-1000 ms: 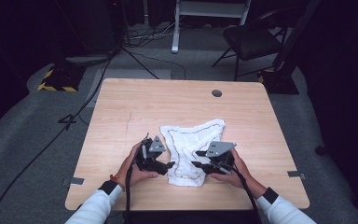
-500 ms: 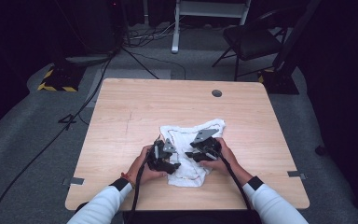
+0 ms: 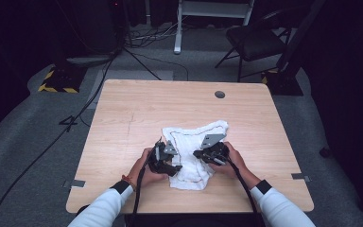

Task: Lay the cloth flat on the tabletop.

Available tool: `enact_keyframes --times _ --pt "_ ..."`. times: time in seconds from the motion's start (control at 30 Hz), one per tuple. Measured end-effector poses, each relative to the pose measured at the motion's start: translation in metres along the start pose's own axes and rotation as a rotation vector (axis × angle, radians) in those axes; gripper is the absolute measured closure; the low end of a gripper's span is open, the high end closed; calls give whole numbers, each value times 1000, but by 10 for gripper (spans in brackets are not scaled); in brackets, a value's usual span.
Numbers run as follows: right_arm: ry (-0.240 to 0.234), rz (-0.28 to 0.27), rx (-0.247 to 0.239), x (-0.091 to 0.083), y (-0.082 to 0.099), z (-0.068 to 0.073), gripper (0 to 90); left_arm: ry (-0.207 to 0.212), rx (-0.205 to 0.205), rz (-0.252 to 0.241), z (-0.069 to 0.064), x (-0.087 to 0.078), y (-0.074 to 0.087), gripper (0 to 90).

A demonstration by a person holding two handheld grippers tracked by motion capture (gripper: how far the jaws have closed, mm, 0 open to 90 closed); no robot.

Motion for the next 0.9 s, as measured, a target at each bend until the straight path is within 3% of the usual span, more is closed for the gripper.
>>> enact_keyframes --times 0.1,0.23,0.27,0.3,0.37,0.4,0.5,0.77,0.9 --pt "15 -19 8 -16 4 -6 877 -20 -13 -1 1 -2 3 340" --pt "26 -41 35 -43 15 -14 877 -50 3 5 0 -3 3 323" --pt "26 -41 35 -43 15 -14 877 -61 8 10 -1 -3 3 323" --pt "40 -44 46 -57 25 -19 877 -69 12 7 -2 -3 3 323" --pt "45 -43 48 -61 29 -20 877 -73 14 12 -2 -4 4 319" --pt "58 -37 60 -74 41 -23 877 -81 19 13 -3 -4 4 312" --pt "68 -34 80 -89 56 -25 877 -82 21 16 -4 -4 4 305" --pt "76 7 141 -112 97 -20 870 -81 11 24 -8 -5 8 279" --pt "114 46 179 -118 124 -20 873 -103 -10 29 -9 -9 12 252"
Point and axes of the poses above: each handheld gripper's, and its own axes: x roughly forward along the jaws, y roughly out of its underside, z roughly to its left, the point moved 9 cm from there along x, roughly forward along the jaws, and after that the axes turned 12 degrees about y, right-handed, at the moved point
